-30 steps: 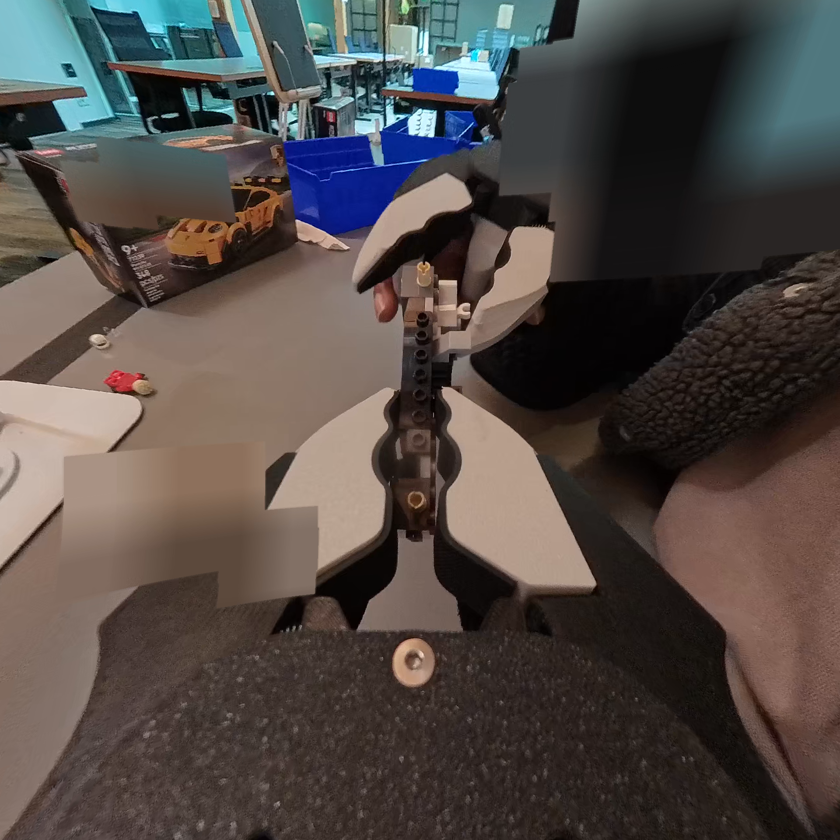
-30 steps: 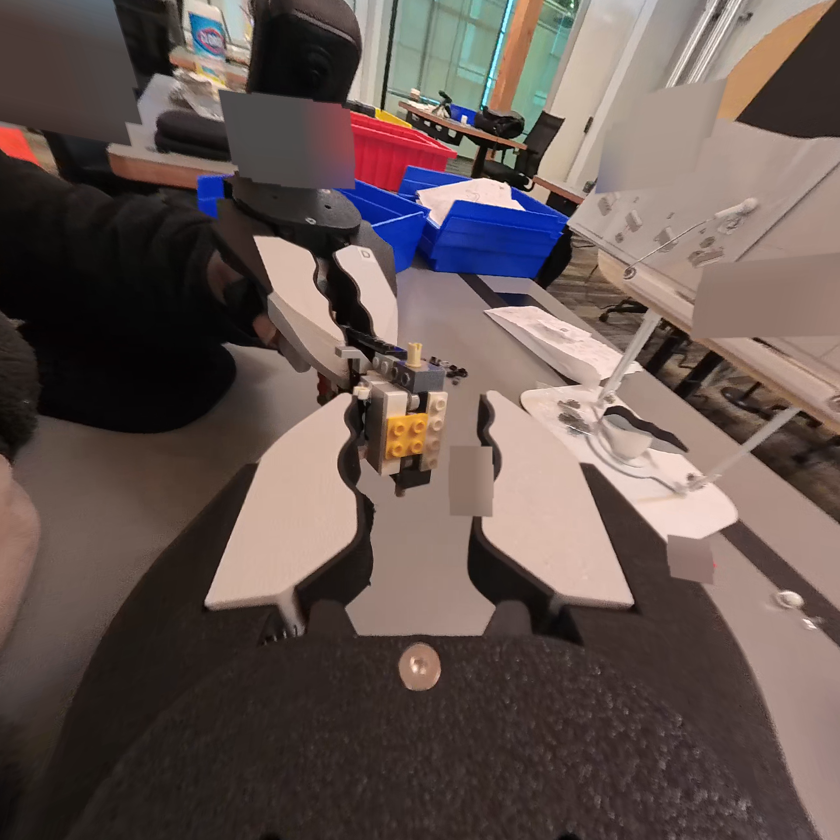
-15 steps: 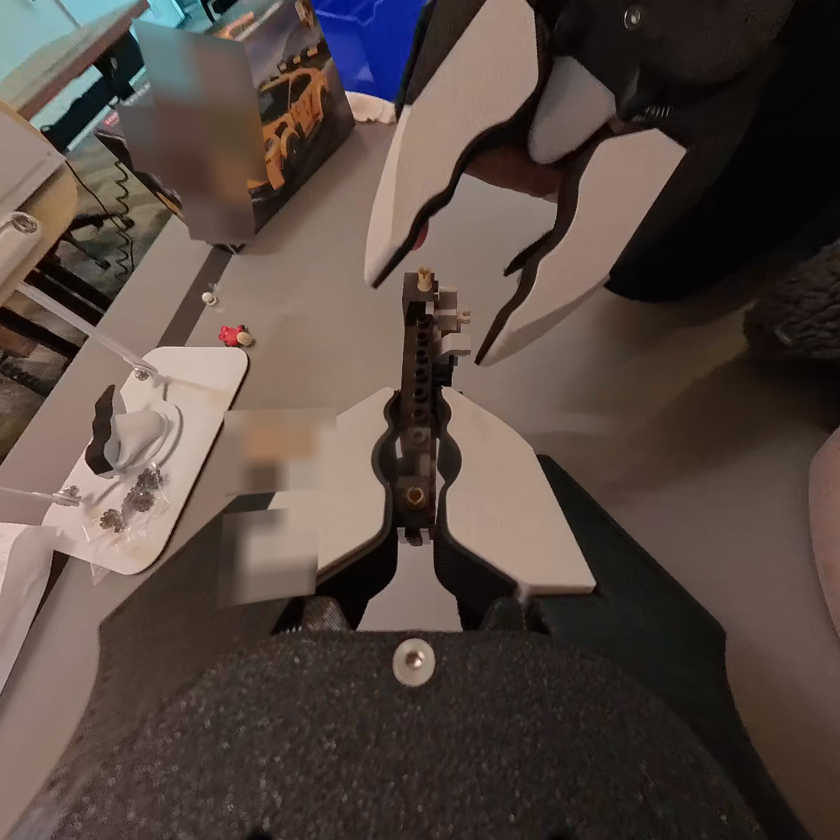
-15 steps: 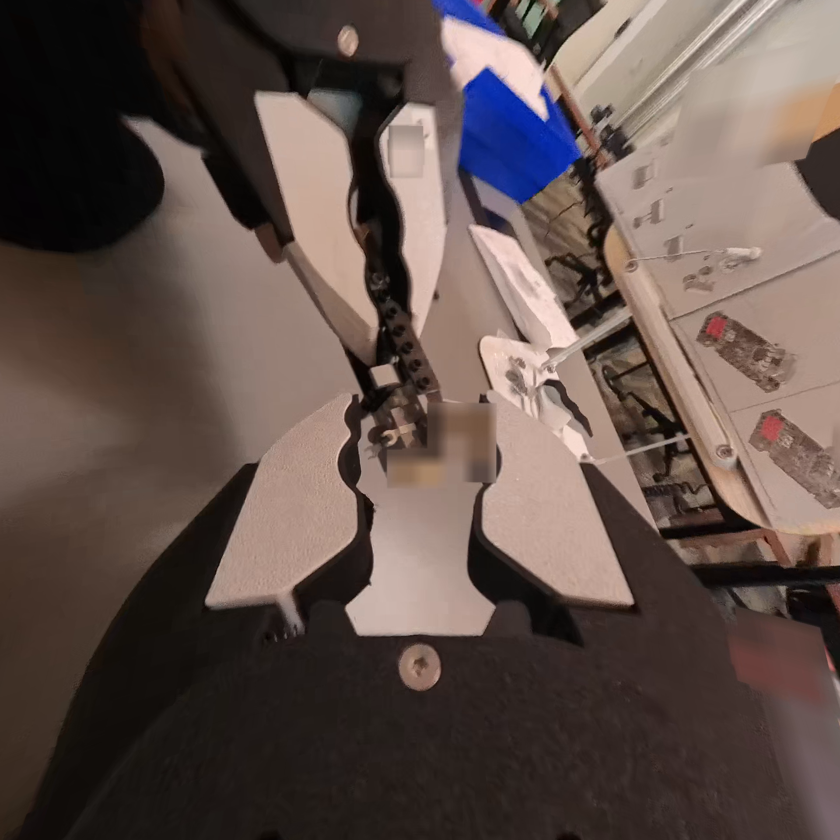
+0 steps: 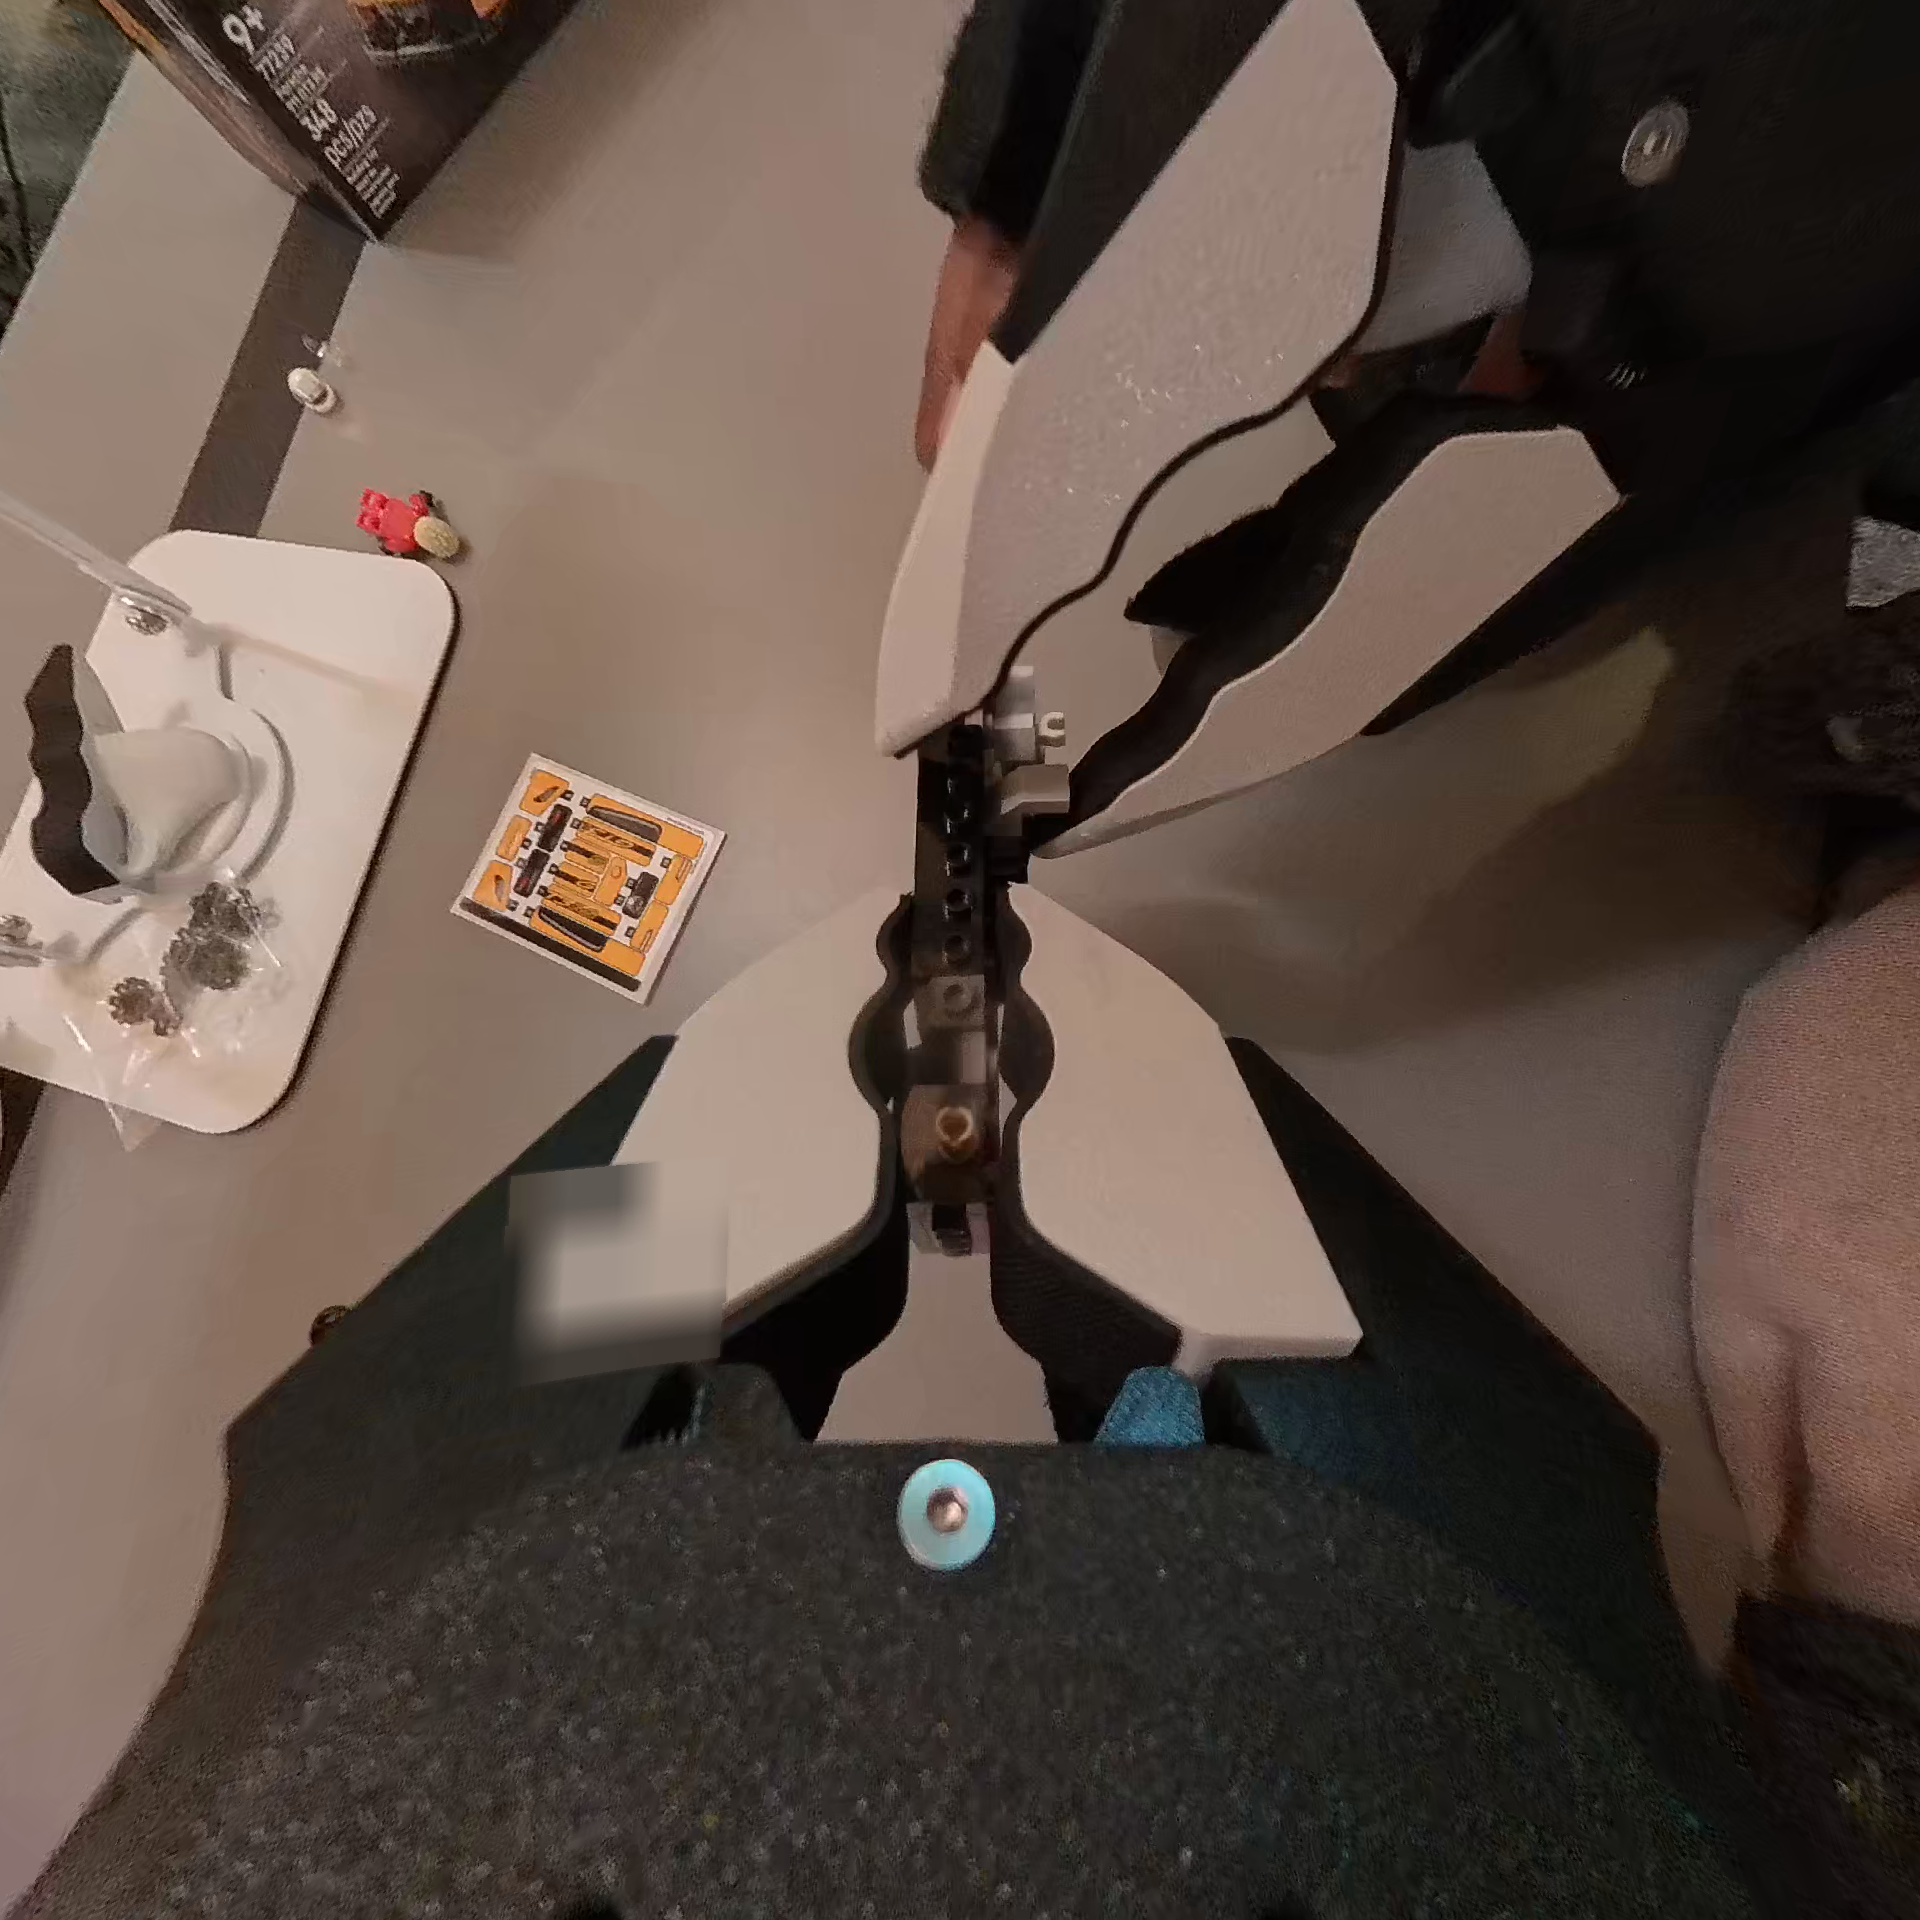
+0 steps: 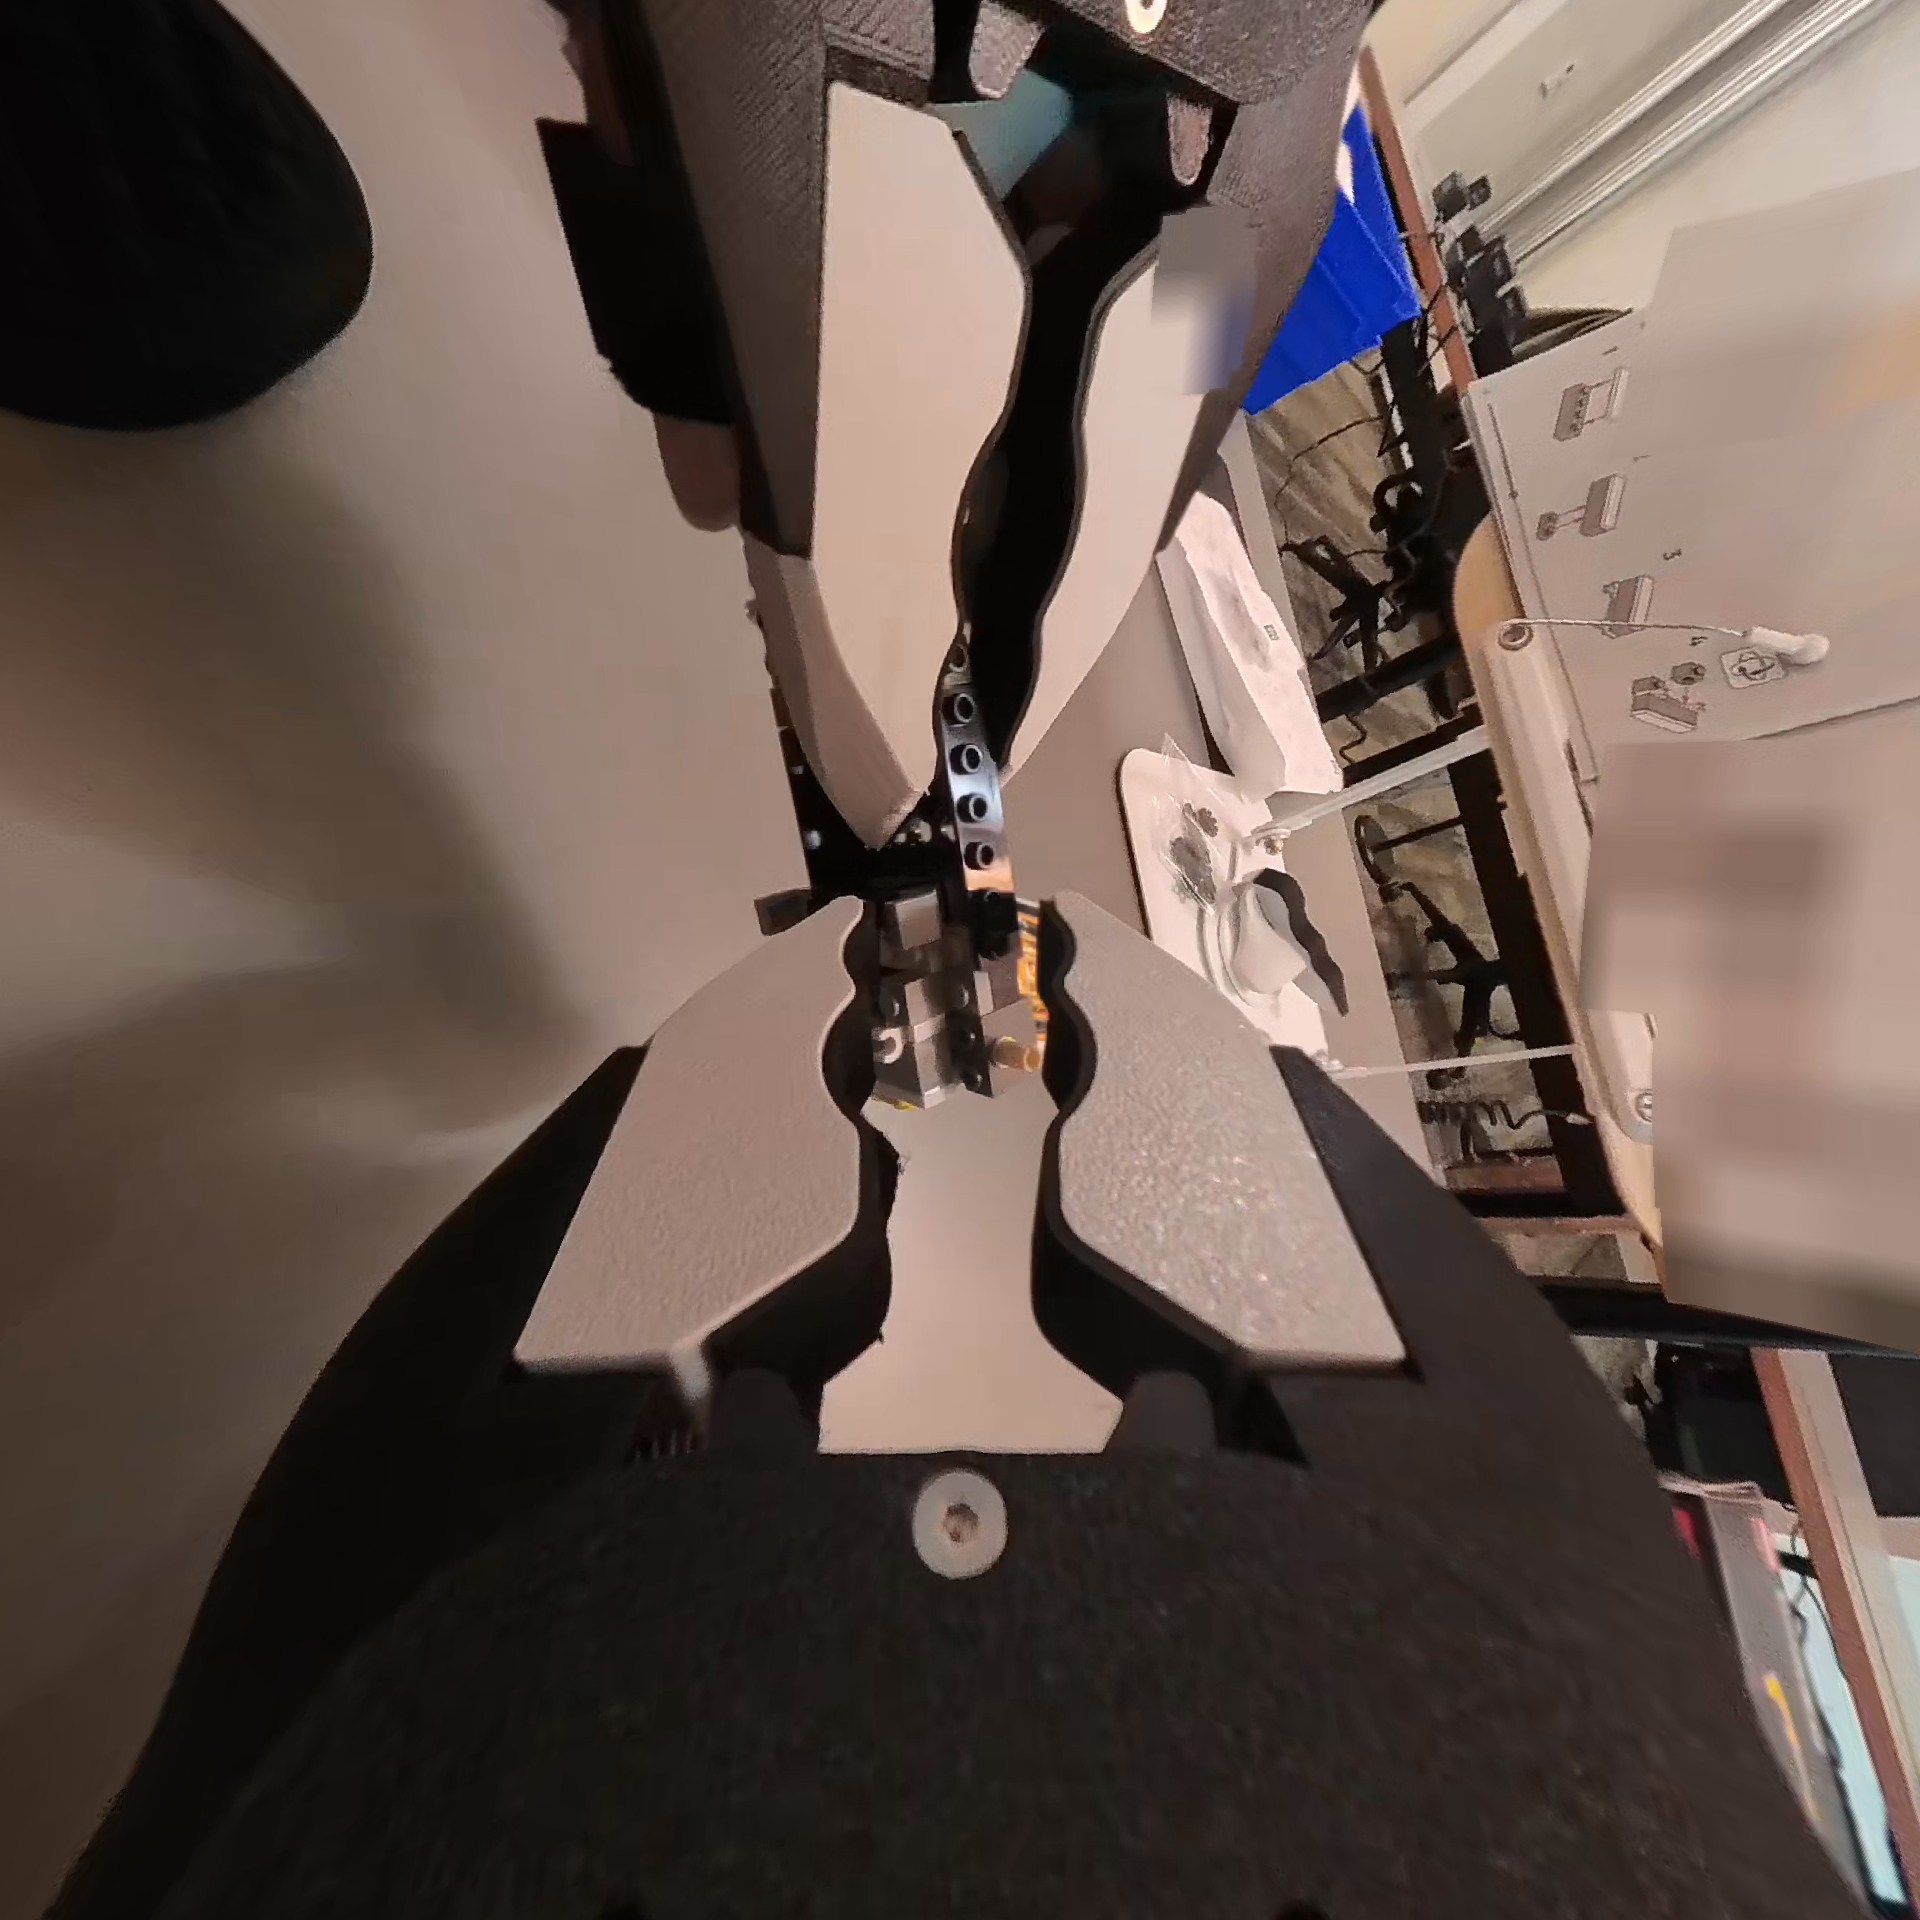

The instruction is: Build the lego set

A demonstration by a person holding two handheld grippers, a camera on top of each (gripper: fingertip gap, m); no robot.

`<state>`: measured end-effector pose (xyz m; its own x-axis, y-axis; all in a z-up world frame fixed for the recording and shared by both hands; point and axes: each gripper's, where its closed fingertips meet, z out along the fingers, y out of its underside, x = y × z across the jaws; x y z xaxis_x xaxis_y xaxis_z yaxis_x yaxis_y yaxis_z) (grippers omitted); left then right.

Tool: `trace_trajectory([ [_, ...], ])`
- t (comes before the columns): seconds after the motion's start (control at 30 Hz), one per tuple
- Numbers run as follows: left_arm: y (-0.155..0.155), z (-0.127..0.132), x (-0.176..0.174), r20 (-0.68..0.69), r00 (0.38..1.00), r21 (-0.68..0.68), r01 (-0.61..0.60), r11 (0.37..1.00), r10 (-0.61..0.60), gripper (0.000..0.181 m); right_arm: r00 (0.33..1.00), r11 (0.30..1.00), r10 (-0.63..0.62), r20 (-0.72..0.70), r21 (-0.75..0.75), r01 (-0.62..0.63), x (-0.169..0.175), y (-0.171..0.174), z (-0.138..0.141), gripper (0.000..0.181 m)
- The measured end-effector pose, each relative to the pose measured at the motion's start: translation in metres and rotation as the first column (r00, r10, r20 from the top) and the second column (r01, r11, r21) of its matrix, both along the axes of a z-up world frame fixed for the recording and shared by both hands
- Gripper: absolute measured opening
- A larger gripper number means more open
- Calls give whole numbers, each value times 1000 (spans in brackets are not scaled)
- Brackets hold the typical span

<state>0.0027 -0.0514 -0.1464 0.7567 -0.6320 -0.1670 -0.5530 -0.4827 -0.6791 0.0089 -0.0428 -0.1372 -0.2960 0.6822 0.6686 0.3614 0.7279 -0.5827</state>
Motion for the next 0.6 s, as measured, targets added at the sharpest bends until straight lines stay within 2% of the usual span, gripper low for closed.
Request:
trace_trajectory([
  [0.3, -10, 0, 1, 97, 995, -60, 20, 998, -14, 13, 999, 999, 2, -40, -52, -4, -1, -11, -3, 22],
  [0.6, -11, -1, -4, 66, 998, -33, 11, 999, -9, 13, 996, 998, -52, -73, -41, 50, -6, -12, -5, 21],
])
